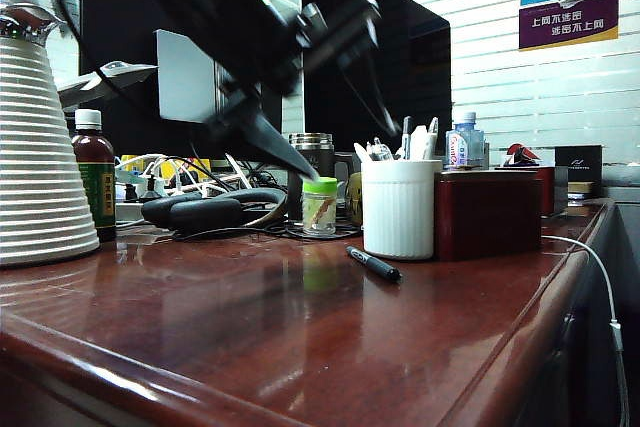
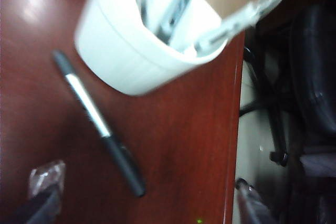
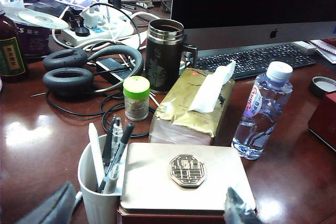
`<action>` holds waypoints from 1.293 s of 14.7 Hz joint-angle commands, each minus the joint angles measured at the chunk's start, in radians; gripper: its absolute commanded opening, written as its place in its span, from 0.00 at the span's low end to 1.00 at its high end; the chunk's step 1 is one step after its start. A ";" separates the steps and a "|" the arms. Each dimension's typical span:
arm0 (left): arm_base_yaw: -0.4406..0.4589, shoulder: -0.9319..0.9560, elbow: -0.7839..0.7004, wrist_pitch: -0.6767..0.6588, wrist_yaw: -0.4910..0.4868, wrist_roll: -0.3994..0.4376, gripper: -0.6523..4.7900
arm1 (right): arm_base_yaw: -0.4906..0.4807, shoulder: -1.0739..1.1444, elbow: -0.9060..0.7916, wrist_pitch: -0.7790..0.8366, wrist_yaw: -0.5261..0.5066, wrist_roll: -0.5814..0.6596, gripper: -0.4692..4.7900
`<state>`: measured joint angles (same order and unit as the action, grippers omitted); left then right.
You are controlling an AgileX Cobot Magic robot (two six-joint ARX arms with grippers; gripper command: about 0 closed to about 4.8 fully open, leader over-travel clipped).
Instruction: Pick up all the pens on the desk and put them into the pen holder one by one.
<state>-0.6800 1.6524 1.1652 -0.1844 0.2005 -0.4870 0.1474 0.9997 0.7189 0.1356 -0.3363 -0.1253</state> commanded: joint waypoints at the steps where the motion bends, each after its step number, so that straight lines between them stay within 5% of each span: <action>1: -0.013 0.102 0.005 0.072 0.005 -0.056 0.93 | 0.001 -0.002 0.005 0.006 -0.008 0.002 0.79; 4: 0.004 0.078 0.005 0.044 0.020 -0.035 0.93 | 0.042 0.031 0.005 -0.128 -0.111 0.001 0.79; 6: 0.034 -0.010 0.005 -0.030 0.017 0.061 0.93 | 0.085 0.095 0.005 -0.175 -0.111 -0.010 0.79; 10: 0.060 -0.189 0.005 -0.355 -0.035 0.320 0.93 | 0.182 0.282 0.005 -0.121 -0.108 -0.010 0.79; 13: 0.060 -0.207 0.004 -0.482 -0.090 0.372 0.93 | 0.277 0.423 0.009 -0.013 -0.095 -0.008 0.79; 19: 0.060 -0.206 0.003 -0.487 -0.094 0.580 0.93 | 0.307 0.676 0.229 -0.049 -0.060 0.029 0.79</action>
<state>-0.6212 1.4490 1.1683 -0.6926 0.1074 0.0380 0.4526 1.6592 0.9291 0.0944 -0.3939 -0.0986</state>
